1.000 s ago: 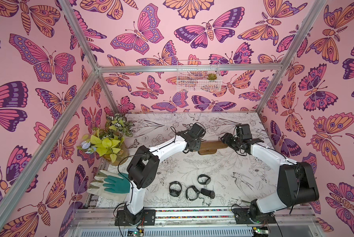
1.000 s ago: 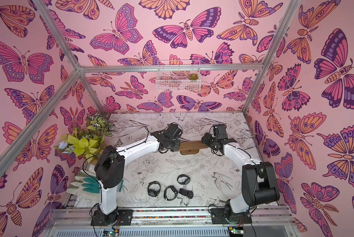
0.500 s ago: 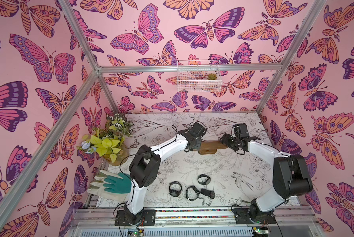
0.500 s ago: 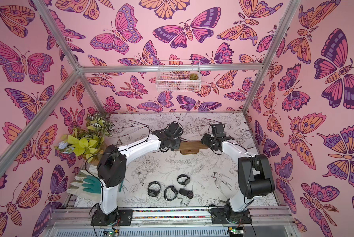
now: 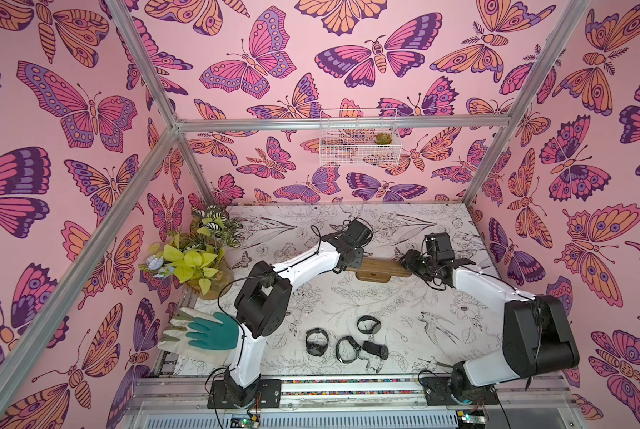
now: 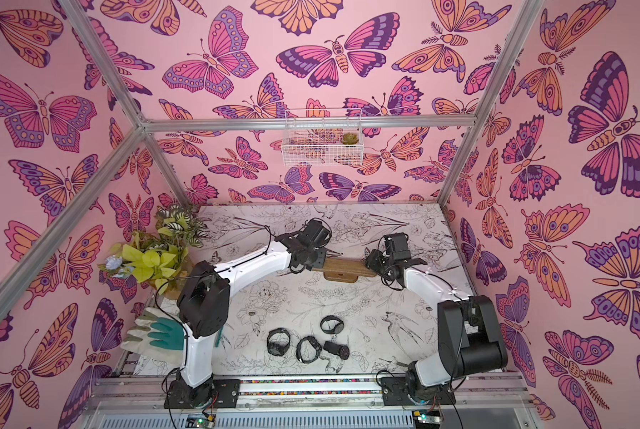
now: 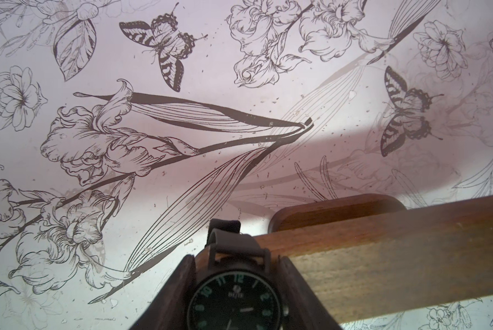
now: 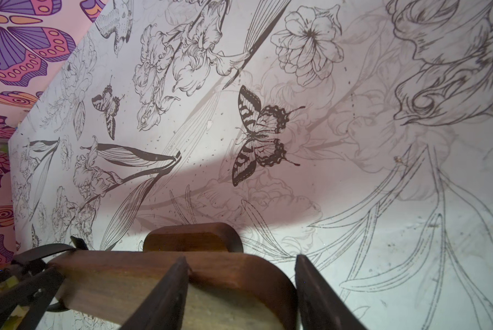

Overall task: Place watch on stand
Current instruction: Place the watch on the stand.

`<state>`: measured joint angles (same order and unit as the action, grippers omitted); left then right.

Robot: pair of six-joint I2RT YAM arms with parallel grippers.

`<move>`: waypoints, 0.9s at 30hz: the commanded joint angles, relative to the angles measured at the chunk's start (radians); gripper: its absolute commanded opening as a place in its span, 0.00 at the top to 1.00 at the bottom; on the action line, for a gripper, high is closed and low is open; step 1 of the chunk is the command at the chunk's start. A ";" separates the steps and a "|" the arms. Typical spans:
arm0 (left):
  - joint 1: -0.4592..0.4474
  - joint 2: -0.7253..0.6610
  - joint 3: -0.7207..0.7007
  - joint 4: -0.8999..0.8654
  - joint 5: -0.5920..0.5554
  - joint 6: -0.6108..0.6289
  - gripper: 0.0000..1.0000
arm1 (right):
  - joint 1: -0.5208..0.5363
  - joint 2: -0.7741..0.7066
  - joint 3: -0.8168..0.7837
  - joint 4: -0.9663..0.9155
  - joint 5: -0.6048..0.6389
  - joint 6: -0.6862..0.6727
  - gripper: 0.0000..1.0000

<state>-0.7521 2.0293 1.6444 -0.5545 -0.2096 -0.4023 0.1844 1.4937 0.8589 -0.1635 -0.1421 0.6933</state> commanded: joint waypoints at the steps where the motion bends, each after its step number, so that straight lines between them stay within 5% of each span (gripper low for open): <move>1: -0.001 -0.018 -0.050 -0.042 0.018 -0.013 0.50 | 0.024 -0.019 -0.030 -0.024 0.005 0.049 0.40; 27: -0.030 -0.078 -0.094 -0.035 0.075 -0.021 0.44 | 0.030 -0.036 -0.031 -0.041 0.047 0.049 0.41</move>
<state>-0.7662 1.9709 1.5661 -0.5579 -0.1864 -0.4129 0.2039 1.4769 0.8421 -0.1688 -0.1013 0.7341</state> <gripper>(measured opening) 0.558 0.596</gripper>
